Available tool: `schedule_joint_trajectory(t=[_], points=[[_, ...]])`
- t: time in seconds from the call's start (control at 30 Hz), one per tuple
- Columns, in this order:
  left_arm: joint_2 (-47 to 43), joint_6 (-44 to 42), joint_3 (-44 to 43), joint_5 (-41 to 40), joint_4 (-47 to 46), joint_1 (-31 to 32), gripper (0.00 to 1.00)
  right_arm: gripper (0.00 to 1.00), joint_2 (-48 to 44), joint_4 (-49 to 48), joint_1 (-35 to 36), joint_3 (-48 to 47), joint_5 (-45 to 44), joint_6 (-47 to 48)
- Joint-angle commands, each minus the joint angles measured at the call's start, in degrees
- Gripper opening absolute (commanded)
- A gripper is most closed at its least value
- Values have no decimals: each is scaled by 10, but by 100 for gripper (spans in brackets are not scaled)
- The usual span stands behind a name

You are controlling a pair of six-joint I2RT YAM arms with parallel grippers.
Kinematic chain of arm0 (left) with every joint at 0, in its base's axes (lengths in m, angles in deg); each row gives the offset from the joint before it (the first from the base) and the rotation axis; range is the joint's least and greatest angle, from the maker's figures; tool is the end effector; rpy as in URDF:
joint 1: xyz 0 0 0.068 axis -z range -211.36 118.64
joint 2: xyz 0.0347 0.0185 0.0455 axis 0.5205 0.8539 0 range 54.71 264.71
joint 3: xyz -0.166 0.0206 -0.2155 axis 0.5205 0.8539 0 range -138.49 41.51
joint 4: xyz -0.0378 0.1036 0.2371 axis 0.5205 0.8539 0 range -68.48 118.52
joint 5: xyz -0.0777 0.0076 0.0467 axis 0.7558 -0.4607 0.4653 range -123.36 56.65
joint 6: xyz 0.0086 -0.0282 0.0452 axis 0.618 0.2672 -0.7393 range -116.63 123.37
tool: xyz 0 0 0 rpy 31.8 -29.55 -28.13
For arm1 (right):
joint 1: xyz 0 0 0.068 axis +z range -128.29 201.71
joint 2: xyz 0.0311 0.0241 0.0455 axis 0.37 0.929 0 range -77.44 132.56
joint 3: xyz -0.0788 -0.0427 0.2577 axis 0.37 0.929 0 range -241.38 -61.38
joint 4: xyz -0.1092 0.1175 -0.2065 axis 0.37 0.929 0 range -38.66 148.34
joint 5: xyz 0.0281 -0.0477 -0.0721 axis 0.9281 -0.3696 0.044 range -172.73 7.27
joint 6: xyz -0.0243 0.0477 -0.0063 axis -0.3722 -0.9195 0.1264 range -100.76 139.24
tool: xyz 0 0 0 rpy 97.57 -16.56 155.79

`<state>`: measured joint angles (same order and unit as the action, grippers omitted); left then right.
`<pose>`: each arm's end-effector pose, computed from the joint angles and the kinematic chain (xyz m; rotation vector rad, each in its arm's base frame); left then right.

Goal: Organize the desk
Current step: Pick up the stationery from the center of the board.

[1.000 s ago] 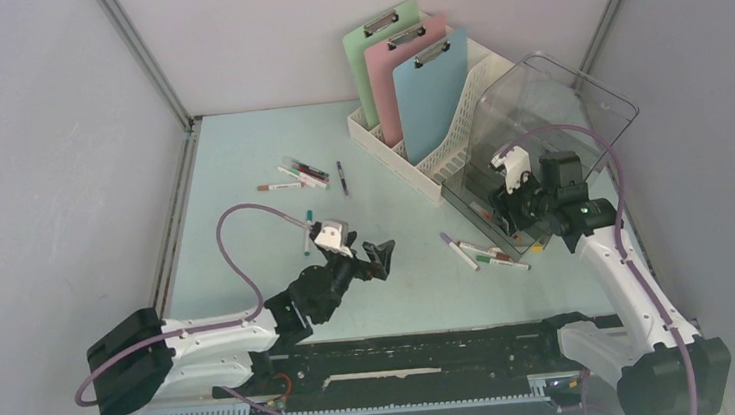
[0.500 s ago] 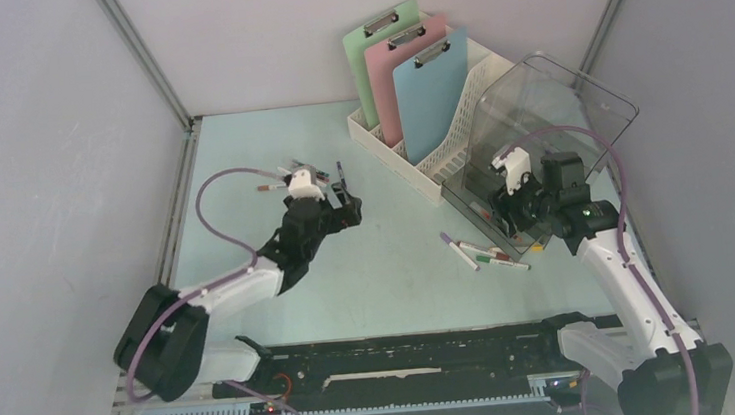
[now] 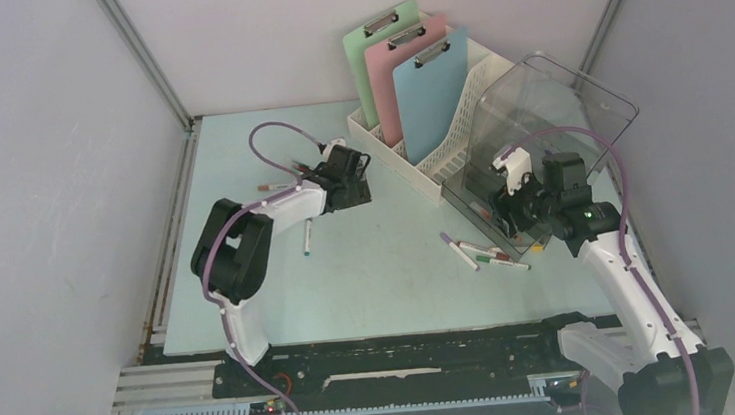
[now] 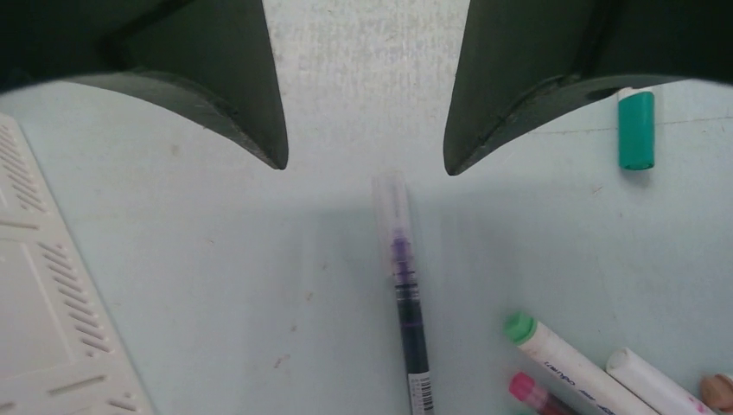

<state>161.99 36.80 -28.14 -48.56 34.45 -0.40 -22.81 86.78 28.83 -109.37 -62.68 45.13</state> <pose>0.3460 -0.1968 0.1797 -0.1676 2.4147 -0.1884 0.1943 0.0364 0.2881 -0.8105 2.1117 0.2300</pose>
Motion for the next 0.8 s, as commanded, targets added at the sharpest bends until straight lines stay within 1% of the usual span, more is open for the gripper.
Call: schedule_joint_trajectory(t=[0.0,0.07,0.17,0.23,0.37,0.57,0.77], points=[[35,-7,-61,1,65,-16,69,68,-15,-3,4,0,8,9],[54,-6,-80,15,76,-25,60,68,-17,-3,4,0,7,9],[81,-9,-109,34,101,-38,48,68,-20,-2,3,0,7,9],[92,-11,-122,39,108,-43,45,69,-21,-2,4,0,8,10],[107,-22,-143,42,118,-49,45,69,-24,-2,4,-1,9,11],[141,-32,-196,47,161,-54,45,69,-29,-2,4,0,11,11],[188,-40,-272,51,242,-55,44,69,-34,-1,4,-1,12,10]])
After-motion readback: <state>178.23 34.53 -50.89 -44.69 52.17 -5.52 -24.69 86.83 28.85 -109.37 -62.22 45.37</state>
